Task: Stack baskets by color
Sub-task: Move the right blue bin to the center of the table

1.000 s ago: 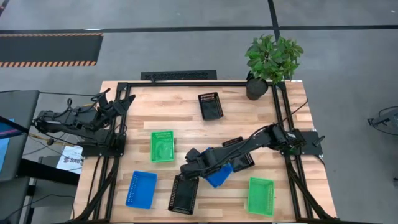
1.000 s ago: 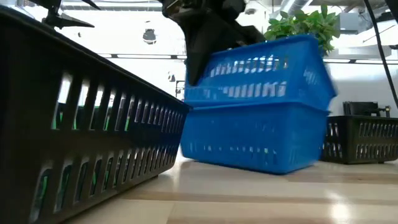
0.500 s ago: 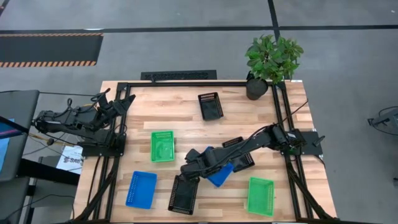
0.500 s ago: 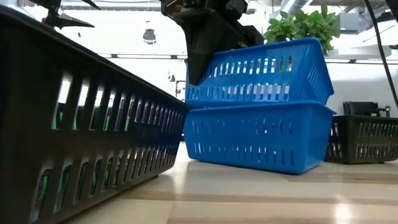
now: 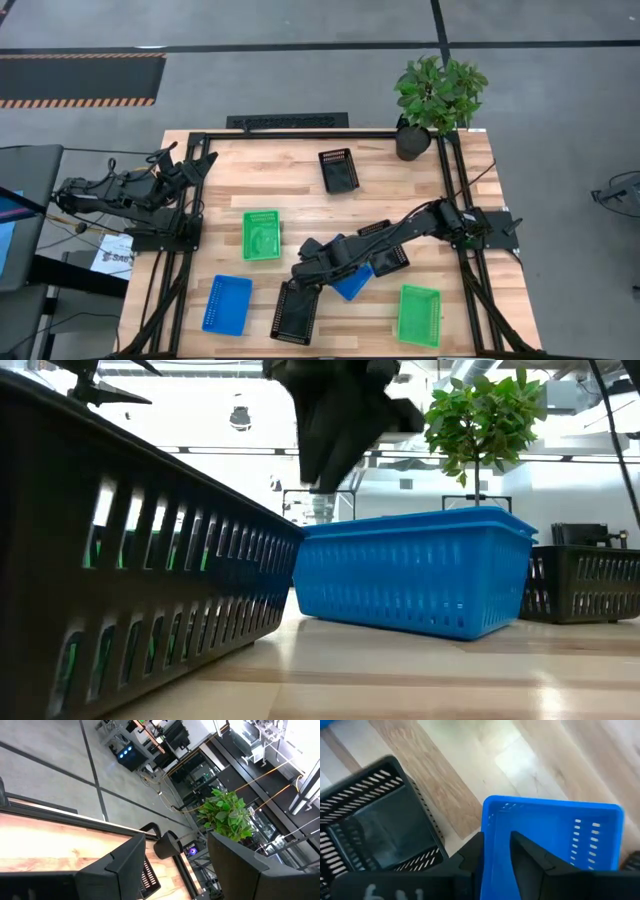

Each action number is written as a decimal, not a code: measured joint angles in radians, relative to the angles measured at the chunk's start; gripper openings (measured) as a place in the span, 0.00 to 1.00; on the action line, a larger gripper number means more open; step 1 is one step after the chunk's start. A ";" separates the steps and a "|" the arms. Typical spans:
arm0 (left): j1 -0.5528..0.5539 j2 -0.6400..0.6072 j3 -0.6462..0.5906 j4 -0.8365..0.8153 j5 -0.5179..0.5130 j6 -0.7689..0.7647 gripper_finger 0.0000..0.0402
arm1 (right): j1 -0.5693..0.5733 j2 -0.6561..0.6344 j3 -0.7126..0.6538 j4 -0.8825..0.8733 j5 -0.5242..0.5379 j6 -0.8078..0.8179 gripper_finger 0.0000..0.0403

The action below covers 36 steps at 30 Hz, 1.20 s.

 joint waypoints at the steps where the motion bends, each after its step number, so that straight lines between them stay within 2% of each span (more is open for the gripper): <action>1: 0.000 0.000 0.000 0.000 0.000 0.000 0.51 | 0.001 -0.015 0.001 -0.001 0.000 0.002 0.29; 6: 0.000 0.000 0.000 0.000 0.003 0.002 0.51 | 0.045 -0.099 0.004 -0.066 -0.041 0.081 0.29; 10: 0.000 0.000 0.000 0.000 0.021 0.007 0.51 | 0.111 -0.113 0.003 -0.143 -0.144 0.250 0.28; 13: 0.000 0.000 0.000 0.000 0.028 0.007 0.51 | 0.171 -0.111 0.003 -0.162 -0.215 0.386 0.28; 17: 0.000 0.000 0.000 0.000 0.029 0.008 0.51 | 0.238 -0.076 0.001 -0.144 -0.236 0.551 0.28; 21: 0.000 0.000 0.000 0.000 0.031 0.003 0.51 | 0.258 -0.045 0.002 -0.126 -0.267 0.625 0.28; 26: 0.000 0.000 0.000 -0.003 0.028 0.011 0.51 | 0.224 -0.007 0.000 -0.094 -0.257 0.608 0.28; 36: 0.000 0.000 -0.001 -0.001 0.024 0.038 0.51 | 0.071 0.041 0.002 -0.057 -0.214 0.326 0.28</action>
